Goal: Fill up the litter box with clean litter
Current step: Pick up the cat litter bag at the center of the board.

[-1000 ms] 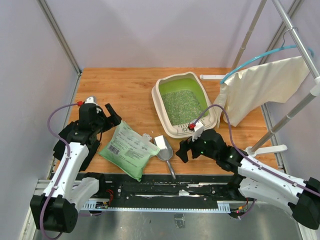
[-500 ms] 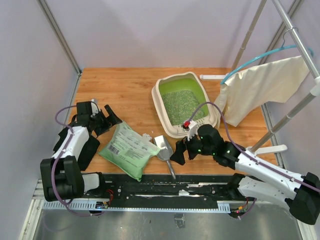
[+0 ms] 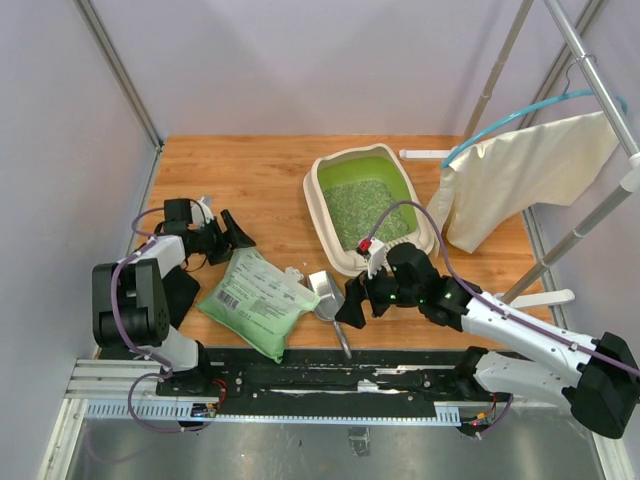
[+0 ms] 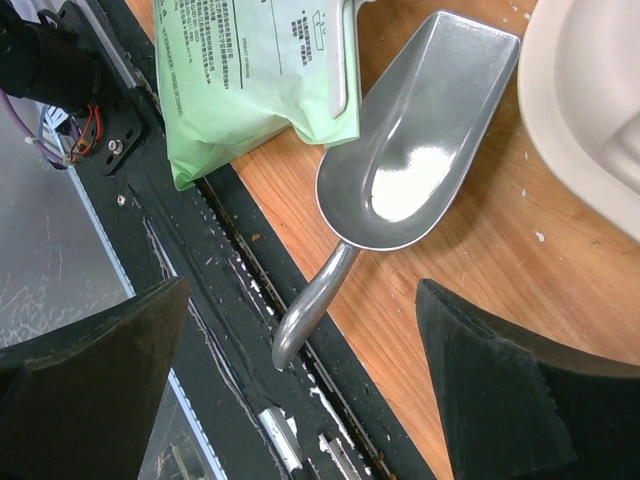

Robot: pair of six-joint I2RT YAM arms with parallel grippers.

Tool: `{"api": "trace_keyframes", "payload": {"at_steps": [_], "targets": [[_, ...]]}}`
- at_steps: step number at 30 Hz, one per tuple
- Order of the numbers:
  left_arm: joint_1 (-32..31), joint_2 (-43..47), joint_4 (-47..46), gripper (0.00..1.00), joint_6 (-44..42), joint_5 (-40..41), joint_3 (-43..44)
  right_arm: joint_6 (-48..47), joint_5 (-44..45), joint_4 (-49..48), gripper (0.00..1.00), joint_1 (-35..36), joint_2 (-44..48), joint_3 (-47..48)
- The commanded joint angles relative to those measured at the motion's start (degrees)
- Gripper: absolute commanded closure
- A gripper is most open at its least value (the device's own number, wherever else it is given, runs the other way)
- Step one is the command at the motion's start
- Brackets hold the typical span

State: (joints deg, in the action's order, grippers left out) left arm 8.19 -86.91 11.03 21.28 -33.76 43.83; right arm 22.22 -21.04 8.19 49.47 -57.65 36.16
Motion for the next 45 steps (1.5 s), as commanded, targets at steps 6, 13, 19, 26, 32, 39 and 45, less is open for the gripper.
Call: {"api": "trace_keyframes", "payload": {"at_steps": [6, 13, 19, 26, 32, 39, 45], "targets": [[0.47, 1.63, -11.11, 0.23, 5.41, -9.82, -7.95, -0.75, -0.89, 0.94, 0.04, -0.25, -1.25, 2.83], [0.43, 4.3, -13.55, 0.53, 7.33, -11.37, -10.96, -1.44, -1.51, 1.39, 0.04, -0.22, -3.19, 4.46], [0.48, 8.24, -19.47, 0.93, 12.35, -14.16, -12.09, -2.13, -1.6, 1.39, 0.04, -0.24, -5.51, 7.27], [0.44, 15.74, -27.87, 0.99, 17.66, -17.54, -13.64, -3.73, -1.24, 1.83, 0.04, -0.17, -8.46, 10.45], [0.51, 23.16, -41.39, 0.99, 29.24, -16.05, -15.39, -7.0, -0.06, 4.26, 0.04, -0.14, -12.39, 17.83], [0.36, 29.1, -48.37, 0.99, 33.15, -15.63, -14.74, -9.85, 3.19, 5.69, 0.04, -0.1, -16.16, 26.44], [0.37, 33.5, -52.34, 1.0, 32.17, -19.47, -18.22, -11.72, 3.45, 5.68, 0.04, -1.04, -22.83, 36.45]]}}
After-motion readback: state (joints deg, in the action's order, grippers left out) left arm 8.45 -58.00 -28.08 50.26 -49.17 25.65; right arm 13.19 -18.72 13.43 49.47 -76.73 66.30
